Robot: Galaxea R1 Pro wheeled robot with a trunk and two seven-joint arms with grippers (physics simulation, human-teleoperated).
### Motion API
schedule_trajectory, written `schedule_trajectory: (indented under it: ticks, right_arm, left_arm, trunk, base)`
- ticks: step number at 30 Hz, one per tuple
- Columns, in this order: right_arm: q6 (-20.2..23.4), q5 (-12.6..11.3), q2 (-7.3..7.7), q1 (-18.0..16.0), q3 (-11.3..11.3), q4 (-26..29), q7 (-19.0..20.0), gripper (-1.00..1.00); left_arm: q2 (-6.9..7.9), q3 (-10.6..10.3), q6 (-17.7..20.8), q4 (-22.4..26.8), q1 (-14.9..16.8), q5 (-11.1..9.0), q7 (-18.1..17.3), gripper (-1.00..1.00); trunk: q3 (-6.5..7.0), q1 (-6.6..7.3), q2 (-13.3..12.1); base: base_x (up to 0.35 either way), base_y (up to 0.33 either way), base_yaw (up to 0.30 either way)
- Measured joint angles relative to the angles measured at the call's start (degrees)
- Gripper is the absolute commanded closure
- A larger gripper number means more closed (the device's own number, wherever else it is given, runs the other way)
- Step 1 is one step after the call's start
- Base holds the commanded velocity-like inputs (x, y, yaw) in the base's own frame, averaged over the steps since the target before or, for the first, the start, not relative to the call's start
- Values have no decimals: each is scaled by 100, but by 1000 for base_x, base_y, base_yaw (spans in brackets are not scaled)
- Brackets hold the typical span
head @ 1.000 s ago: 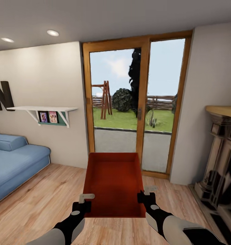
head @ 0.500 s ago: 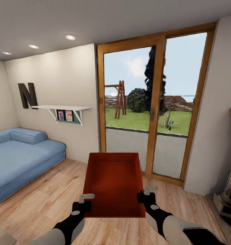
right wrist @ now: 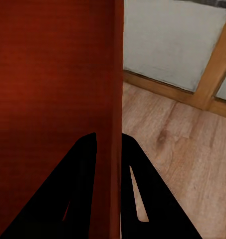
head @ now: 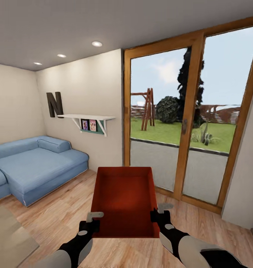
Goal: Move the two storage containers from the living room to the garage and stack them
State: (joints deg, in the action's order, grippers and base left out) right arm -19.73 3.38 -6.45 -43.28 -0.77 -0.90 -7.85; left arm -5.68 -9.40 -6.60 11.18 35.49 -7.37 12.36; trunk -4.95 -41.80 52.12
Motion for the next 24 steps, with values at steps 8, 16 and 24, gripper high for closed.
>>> schedule_trajectory:
  ticks: [8, 16, 24]
  right_arm:
    - [4, 21, 5, -1, 17, 1, 4, 100]
    - [4, 23, 5, 0, 18, 2, 4, 100]
    - [2, 16, 6, 0, 13, 1, 6, 100]
  left_arm:
    - [-6, -4, 0, -1, -1, -4, 12, 100]
    - [-7, 1, 0, -1, 0, 0, 10, 100]
    - [-8, 1, 0, -1, 0, 2, 11, 100]
  trunk:
    - [0, 0, 1]
    - [0, -1, 1]
    - [0, 0, 0]
  base:
    - [0, 0, 300]
    - [0, 0, 300]
    - [0, 0, 300]
